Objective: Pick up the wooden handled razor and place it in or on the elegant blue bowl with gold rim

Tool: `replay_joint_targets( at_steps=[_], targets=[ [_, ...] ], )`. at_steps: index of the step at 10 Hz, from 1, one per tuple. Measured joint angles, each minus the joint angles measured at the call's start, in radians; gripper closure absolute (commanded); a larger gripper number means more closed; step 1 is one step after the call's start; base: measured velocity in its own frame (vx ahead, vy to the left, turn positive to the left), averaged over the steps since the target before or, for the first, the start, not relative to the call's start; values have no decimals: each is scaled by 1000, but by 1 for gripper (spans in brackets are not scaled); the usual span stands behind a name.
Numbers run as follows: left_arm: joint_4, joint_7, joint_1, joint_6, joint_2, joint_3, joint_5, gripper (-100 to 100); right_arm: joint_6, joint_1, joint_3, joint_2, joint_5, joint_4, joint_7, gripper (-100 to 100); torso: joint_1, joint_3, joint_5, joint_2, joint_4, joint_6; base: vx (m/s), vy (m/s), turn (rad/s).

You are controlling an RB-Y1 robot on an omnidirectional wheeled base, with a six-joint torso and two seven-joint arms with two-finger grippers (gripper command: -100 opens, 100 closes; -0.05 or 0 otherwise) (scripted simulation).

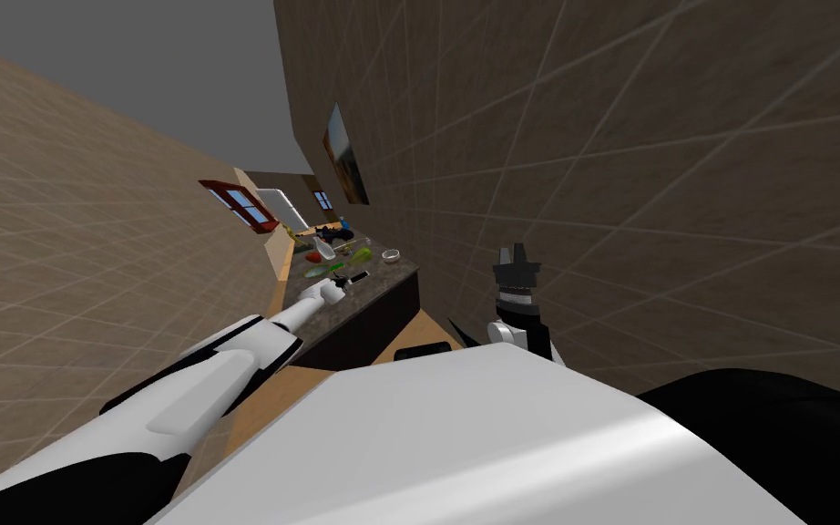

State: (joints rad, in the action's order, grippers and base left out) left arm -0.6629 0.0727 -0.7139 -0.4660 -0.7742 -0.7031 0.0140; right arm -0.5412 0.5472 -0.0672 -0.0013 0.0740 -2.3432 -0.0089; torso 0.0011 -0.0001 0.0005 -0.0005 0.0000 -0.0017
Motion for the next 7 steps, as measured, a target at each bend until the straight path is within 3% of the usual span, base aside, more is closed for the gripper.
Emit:
replay_joint_targets(
  at_steps=[2, 3, 6, 7],
  targets=[
    [37, 6, -18, -4, 6, -9, 1, -100, 0, 0, 0, 0, 0, 0, 0, 0, 0, 0, 0, 0, 0, 0, -5, -1, -123],
    [28, 10, -21, -38, -1, -16, 2, -100, 0, 0, 0, 0, 0, 0, 0, 0, 0, 0, 0, 0, 0, 0, -3, 3, -29],
    [75, 29, -52, -66, 3, -32, -6, -100, 0, 0, 0, 0, 0, 0, 0, 0, 0, 0, 0, -1, 0, 0, 1, 1, -46],
    [77, 30, -53, -69, 3, -33, -6, 0, 0, 0, 0, 0, 0, 0, 0, 0, 0, 0, 0, 0, 0, 0, 0, 0, 0]
  ],
)
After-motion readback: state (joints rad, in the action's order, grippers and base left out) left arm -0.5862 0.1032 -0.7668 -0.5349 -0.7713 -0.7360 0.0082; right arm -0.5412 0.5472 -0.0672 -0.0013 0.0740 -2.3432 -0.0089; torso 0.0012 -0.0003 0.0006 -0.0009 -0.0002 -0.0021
